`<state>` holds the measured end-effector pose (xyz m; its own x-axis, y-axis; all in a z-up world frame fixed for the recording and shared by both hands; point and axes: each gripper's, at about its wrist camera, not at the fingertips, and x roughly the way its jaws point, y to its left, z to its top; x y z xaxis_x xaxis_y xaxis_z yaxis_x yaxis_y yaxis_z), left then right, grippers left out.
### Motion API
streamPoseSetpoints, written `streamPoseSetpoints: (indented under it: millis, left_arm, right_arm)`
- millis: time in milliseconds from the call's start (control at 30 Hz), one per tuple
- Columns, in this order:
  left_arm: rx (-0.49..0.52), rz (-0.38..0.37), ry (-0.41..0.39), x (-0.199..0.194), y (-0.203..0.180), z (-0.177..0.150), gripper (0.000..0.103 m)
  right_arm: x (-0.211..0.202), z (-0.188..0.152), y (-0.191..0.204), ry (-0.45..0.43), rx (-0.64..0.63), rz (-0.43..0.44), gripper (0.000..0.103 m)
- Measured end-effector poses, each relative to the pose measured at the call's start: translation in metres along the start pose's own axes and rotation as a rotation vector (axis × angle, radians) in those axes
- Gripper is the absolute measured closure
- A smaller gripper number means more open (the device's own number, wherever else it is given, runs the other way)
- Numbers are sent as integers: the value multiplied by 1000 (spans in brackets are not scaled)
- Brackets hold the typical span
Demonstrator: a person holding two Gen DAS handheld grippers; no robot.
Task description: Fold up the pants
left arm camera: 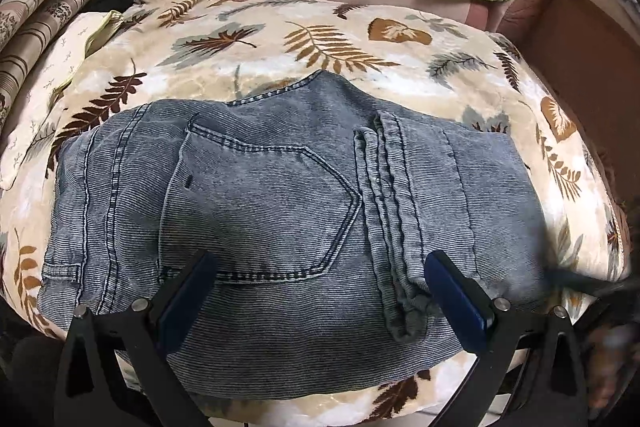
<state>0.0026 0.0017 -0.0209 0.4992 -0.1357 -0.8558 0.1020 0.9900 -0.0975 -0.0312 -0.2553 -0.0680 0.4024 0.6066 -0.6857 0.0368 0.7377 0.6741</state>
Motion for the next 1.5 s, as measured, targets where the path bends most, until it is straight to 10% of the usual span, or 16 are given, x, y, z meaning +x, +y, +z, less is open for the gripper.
streamPoseSetpoints:
  millis: [800,1500]
  left_arm:
    - [-52,37,-10,-11,26,-6,0]
    - [-60,77,9,-10,26,-4,0]
  right_arm:
    - [31,96,-26,-12,142,28,0]
    - [-4,15,15,-5,-106,80,1]
